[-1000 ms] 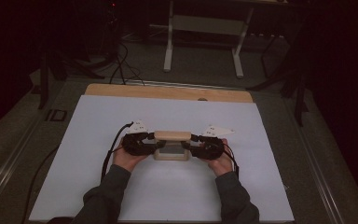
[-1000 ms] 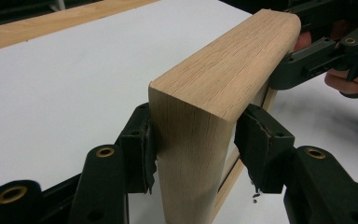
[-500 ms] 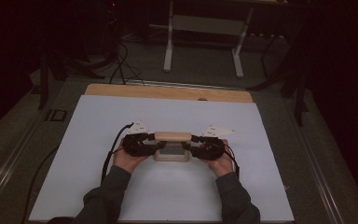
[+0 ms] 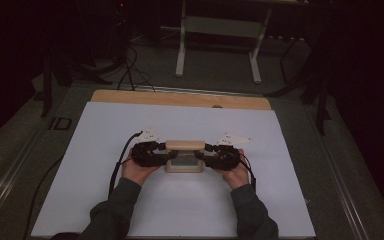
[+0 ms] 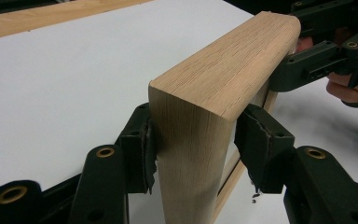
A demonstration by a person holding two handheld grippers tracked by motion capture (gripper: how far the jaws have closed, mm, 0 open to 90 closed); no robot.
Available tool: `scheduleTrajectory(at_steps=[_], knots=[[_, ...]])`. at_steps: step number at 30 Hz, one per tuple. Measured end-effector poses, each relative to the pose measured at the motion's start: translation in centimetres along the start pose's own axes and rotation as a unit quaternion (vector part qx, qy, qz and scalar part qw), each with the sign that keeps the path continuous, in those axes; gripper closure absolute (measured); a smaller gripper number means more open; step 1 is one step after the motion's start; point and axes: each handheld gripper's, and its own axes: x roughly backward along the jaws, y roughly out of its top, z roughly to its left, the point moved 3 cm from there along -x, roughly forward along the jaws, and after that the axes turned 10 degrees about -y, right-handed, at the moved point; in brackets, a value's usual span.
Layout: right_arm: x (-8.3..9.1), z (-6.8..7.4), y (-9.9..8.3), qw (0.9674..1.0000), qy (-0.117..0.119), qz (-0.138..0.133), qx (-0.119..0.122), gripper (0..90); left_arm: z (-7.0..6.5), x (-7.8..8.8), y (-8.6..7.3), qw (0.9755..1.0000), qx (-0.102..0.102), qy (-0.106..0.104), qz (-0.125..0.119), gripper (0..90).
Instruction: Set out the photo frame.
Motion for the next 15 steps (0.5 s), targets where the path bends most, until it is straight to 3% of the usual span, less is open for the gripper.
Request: scheduleTrajectory(at_steps=[15], knots=[[-0.72,-0.05,0.12,0.9999,0.002,0.000,-0.015,52.1,0.51,0.14,-0.04,0.9999,0.014,0.005,-0.003,50.2]])
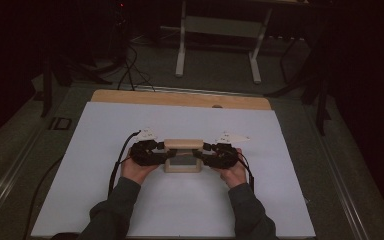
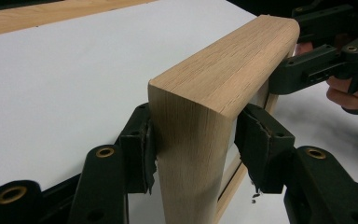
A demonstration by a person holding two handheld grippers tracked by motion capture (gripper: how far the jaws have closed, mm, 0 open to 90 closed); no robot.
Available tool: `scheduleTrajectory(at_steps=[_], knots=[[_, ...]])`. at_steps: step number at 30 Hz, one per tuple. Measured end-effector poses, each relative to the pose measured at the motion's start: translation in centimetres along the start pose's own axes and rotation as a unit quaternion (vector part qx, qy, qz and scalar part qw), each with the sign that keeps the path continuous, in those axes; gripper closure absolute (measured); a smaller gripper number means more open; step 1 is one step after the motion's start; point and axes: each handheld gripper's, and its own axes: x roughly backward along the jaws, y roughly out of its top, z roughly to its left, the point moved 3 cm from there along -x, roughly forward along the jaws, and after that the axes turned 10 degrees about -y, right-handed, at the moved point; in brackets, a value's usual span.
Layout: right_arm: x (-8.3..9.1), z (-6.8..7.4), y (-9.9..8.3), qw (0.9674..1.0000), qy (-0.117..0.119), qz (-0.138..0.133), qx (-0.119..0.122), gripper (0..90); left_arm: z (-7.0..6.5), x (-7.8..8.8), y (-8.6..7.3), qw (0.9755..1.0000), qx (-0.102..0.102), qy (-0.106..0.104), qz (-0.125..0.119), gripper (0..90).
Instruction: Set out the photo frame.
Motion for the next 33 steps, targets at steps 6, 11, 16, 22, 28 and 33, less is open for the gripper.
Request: scheduleTrajectory(at_steps=[6,11,16,22,28,33], knots=[[-0.30,-0.11,0.06,1.0000,-0.009,0.003,-0.002,51.9,0.49,-0.21,-0.04,0.9999,0.009,-0.004,-0.009,49.8],[-0.50,-0.18,0.13,0.9999,-0.014,0.004,-0.004,51.9,0.78,-0.41,-0.05,0.9998,0.011,-0.003,-0.014,49.1],[-0.61,-0.14,0.20,0.9998,-0.019,0.006,0.001,52.2,0.88,-0.48,-0.02,0.9999,0.008,0.000,-0.015,48.0],[-0.42,0.02,0.18,0.9997,-0.021,0.008,0.007,52.2,0.59,-0.46,-0.05,0.9999,0.008,0.003,-0.012,47.7],[-0.34,0.02,0.18,0.9997,-0.022,0.008,0.009,52.2,0.54,-0.55,-0.10,0.9998,0.010,0.003,-0.014,47.5],[-0.35,-0.06,0.17,0.9997,-0.023,0.008,0.008,52.1,0.52,-0.70,-0.09,0.9998,0.014,0.004,-0.016,47.0]])
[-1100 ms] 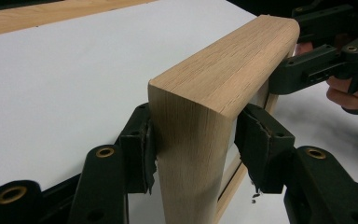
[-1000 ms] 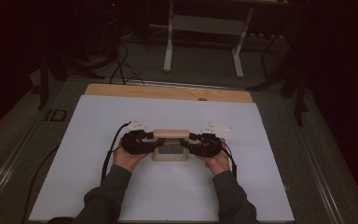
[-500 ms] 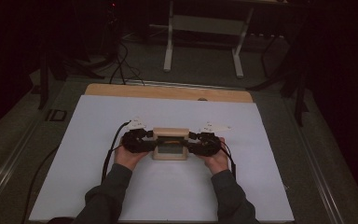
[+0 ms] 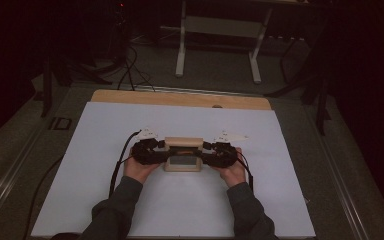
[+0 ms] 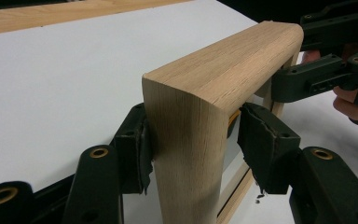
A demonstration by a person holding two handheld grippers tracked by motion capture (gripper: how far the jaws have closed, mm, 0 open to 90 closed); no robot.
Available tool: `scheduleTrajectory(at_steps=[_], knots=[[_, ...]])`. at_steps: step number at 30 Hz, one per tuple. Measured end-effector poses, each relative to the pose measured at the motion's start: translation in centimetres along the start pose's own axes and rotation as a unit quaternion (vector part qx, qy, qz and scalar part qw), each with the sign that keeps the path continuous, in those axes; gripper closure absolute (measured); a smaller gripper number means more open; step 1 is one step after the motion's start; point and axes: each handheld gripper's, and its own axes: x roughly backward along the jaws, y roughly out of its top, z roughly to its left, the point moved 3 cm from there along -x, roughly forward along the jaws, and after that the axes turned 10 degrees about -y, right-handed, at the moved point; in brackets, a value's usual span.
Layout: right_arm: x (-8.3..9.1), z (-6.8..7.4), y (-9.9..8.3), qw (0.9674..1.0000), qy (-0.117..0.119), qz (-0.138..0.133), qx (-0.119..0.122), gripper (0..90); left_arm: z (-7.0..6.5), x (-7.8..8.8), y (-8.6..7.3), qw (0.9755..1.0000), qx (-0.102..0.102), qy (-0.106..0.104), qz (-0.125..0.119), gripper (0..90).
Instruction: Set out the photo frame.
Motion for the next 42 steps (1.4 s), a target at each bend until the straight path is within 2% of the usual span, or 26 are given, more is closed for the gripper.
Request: scheduleTrajectory(at_steps=[6,11,19,25,35,42], knots=[[0.0,0.0,0.0,1.0000,0.000,0.001,0.002,52.0,0.0,0.0,0.0,1.0000,-0.004,0.000,0.003,46.9],[0.1,0.1,0.0,0.9999,-0.004,0.005,0.015,47.9,0.2,-0.3,-0.4,0.9997,-0.002,0.001,0.025,44.5],[0.2,0.0,-0.1,0.9999,-0.005,0.008,0.011,42.7,0.4,0.1,-0.5,0.9998,0.002,0.006,0.019,41.9],[0.2,-0.1,-0.1,0.9999,-0.003,0.010,0.009,41.5,0.3,0.8,-0.5,0.9999,0.002,0.009,0.014,42.1],[0.8,-0.2,-0.1,0.9999,-0.006,0.010,0.012,41.3,-0.2,2.3,-0.6,0.9999,-0.007,0.012,0.009,42.5],[1.6,-0.5,0.0,0.9997,-0.009,0.013,0.018,42.3,-0.4,3.8,-0.8,0.9998,-0.014,0.012,0.006,46.7]])
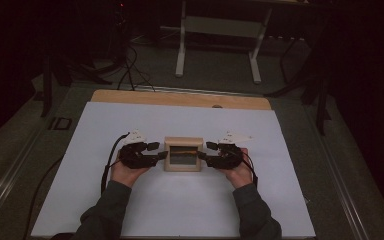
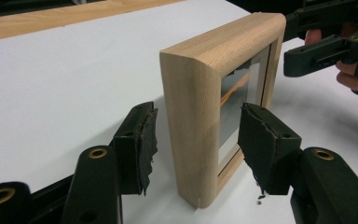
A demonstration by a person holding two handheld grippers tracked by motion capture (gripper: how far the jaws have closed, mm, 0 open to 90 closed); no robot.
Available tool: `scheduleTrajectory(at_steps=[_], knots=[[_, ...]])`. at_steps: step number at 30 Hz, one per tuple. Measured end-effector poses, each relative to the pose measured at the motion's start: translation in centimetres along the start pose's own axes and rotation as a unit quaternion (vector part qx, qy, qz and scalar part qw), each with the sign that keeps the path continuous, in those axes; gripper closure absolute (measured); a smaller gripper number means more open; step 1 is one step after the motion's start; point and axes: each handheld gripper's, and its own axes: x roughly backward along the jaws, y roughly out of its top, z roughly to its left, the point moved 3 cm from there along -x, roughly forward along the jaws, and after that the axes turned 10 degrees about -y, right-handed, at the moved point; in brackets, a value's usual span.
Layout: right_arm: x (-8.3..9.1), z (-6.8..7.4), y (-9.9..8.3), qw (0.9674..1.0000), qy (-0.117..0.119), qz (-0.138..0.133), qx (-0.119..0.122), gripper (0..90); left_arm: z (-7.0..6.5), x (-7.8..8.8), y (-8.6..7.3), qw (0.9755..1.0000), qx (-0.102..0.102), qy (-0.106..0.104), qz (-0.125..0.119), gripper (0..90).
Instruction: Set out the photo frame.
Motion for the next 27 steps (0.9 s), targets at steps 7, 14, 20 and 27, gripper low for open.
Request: scheduleTrajectory(at_steps=[7,14,20,27], knots=[[0.9,-0.5,-0.2,1.0000,-0.003,0.005,0.003,45.4,0.1,1.2,-0.3,1.0000,-0.005,0.005,-0.003,49.1],[1.9,-1.3,-0.9,0.9998,-0.011,0.013,0.007,48.8,0.1,2.5,-0.8,0.9998,-0.017,0.013,-0.001,50.9],[2.7,-2.0,-1.7,0.9995,-0.019,0.024,0.009,50.1,0.4,3.3,-1.4,0.9997,-0.016,0.017,0.007,51.3],[3.6,-2.7,-3.0,0.9987,-0.026,0.042,0.015,50.8,0.8,4.1,-2.4,0.9992,-0.016,0.030,0.020,51.2]])
